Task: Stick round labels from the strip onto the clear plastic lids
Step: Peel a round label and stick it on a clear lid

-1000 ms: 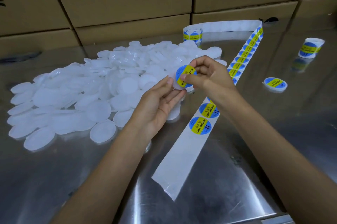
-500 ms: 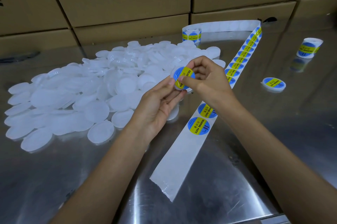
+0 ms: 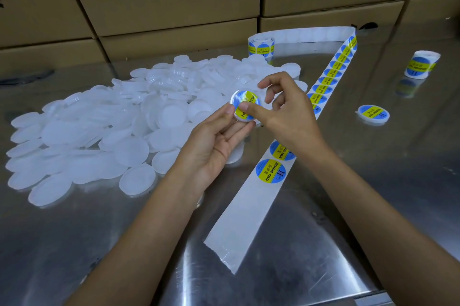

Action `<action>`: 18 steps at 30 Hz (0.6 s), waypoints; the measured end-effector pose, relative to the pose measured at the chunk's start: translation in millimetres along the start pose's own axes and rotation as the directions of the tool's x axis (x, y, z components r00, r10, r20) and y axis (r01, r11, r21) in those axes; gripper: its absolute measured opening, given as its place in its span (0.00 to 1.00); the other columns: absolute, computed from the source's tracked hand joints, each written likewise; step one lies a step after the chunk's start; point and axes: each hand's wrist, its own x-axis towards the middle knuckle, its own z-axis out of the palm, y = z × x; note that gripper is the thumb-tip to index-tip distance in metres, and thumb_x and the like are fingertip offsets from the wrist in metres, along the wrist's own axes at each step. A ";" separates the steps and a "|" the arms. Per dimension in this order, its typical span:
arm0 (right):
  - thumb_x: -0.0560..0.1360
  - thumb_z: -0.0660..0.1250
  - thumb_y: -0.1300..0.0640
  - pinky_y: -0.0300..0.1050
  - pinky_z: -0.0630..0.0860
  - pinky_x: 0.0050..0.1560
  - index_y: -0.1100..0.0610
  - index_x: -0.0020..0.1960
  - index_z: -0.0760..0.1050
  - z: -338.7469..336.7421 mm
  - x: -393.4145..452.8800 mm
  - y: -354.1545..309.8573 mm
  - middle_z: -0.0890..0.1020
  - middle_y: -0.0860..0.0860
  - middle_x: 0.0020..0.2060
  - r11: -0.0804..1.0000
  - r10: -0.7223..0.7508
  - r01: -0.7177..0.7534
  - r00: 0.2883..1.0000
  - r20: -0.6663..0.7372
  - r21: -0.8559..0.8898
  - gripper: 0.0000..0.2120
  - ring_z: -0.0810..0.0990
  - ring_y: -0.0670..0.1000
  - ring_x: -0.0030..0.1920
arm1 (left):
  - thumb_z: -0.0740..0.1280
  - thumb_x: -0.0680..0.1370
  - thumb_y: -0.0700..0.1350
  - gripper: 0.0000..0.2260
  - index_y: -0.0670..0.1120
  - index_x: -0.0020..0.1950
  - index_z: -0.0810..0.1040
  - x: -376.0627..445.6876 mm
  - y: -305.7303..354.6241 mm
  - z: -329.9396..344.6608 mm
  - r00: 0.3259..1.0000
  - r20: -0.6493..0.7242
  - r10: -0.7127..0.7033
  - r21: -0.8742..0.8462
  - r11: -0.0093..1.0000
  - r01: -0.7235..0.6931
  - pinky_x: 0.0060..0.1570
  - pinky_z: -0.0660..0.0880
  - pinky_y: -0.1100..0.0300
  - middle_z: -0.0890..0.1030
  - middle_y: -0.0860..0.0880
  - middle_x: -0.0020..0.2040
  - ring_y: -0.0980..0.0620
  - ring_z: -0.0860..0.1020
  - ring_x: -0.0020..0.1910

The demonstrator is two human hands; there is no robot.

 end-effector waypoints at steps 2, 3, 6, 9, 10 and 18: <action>0.68 0.77 0.41 0.41 0.72 0.39 0.46 0.55 0.73 -2.1 -1.2 1.6 0.73 0.45 0.40 1.000 0.022 -0.022 1.000 0.000 0.015 0.21 0.69 0.43 0.33 | 0.62 0.82 0.37 0.10 0.37 0.54 0.83 -1.5 2.5 1.6 1.000 0.004 -0.013 -0.039 0.999 0.013 0.51 0.83 0.55 0.85 0.39 0.55 0.44 0.85 0.55; 0.67 0.76 0.38 0.43 0.73 0.39 0.45 0.56 0.73 -2.2 -2.8 1.2 0.73 0.44 0.40 0.999 0.022 -0.023 1.000 0.015 0.026 0.23 0.69 0.43 0.32 | 0.61 0.83 0.37 0.12 0.37 0.51 0.85 -2.2 3.5 2.4 1.000 0.012 -0.018 -0.046 0.999 0.019 0.50 0.83 0.55 0.85 0.38 0.54 0.44 0.85 0.54; 0.64 0.73 0.31 0.46 0.76 0.40 0.42 0.53 0.72 -0.6 -7.8 0.3 0.78 0.43 0.41 0.999 -0.008 0.011 0.996 0.087 -0.039 0.24 0.72 0.44 0.32 | 0.59 0.83 0.35 0.15 0.37 0.48 0.86 -4.4 3.9 3.5 0.999 0.010 -0.037 -0.089 0.995 0.038 0.46 0.83 0.53 0.85 0.37 0.52 0.43 0.86 0.52; 0.66 0.70 0.29 0.52 0.77 0.39 0.45 0.46 0.74 -1.1 -9.3 1.1 0.80 0.43 0.36 0.990 -0.041 0.057 0.992 0.123 -0.127 0.22 0.74 0.44 0.32 | 0.60 0.82 0.34 0.09 0.37 0.53 0.80 -6.5 3.9 2.7 0.998 -0.003 -0.059 -0.088 0.994 0.059 0.44 0.84 0.53 0.85 0.36 0.51 0.42 0.86 0.51; 0.66 0.69 0.28 0.51 0.76 0.37 0.46 0.43 0.73 -1.7 -9.5 2.1 0.79 0.42 0.34 0.984 -0.050 0.070 0.991 0.123 -0.164 0.22 0.74 0.44 0.32 | 0.60 0.82 0.34 0.09 0.37 0.52 0.80 -6.9 3.9 2.1 0.998 -0.001 -0.064 -0.070 0.995 0.064 0.44 0.83 0.53 0.85 0.36 0.51 0.42 0.86 0.51; 0.68 0.57 0.23 0.51 0.72 0.33 0.58 0.35 0.70 -4.9 -9.3 6.0 0.73 0.51 0.27 0.910 -0.078 0.098 0.995 0.066 -0.402 0.36 0.73 0.51 0.32 | 0.62 0.83 0.40 0.14 0.41 0.48 0.87 -6.2 10.1 -2.2 0.993 0.091 -0.078 0.193 0.979 0.059 0.50 0.82 0.55 0.85 0.38 0.56 0.43 0.84 0.57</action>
